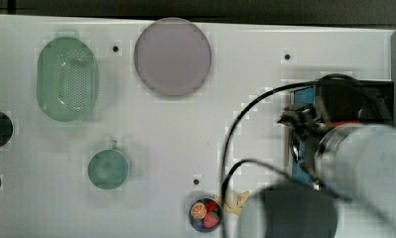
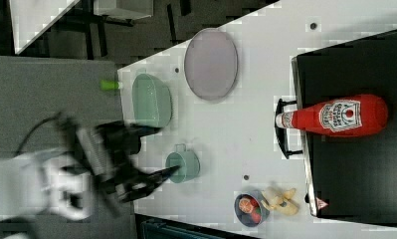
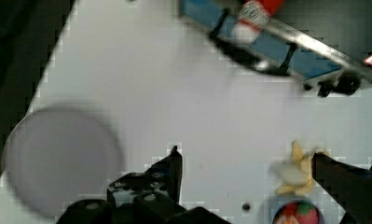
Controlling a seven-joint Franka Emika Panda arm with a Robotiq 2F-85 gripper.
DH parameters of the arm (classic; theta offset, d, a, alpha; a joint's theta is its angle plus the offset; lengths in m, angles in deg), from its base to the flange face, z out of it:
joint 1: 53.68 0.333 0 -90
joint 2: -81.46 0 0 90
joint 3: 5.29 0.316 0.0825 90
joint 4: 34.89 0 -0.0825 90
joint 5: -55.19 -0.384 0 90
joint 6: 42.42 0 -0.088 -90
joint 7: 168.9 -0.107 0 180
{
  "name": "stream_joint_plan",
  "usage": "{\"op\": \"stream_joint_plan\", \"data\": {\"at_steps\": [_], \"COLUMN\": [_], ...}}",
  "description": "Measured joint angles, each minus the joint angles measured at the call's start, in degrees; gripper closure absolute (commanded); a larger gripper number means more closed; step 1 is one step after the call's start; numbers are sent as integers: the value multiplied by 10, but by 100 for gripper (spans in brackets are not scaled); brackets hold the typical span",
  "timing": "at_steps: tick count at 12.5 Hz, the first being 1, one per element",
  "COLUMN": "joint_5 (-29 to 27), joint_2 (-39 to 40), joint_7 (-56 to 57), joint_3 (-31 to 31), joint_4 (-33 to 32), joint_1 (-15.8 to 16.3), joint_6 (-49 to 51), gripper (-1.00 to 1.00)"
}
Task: Pick Ketchup from oven and place it on table.
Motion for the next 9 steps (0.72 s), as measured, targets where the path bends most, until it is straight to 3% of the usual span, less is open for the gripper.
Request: {"op": "stream_joint_plan", "data": {"at_steps": [6, 9], "joint_5": [-11, -11], "joint_2": [110, 152], "joint_7": [0, 0], "joint_3": [-124, -160], "joint_4": [-15, 16], "joint_1": [3, 1], "joint_6": [-100, -101], "gripper": [-100, -100]}}
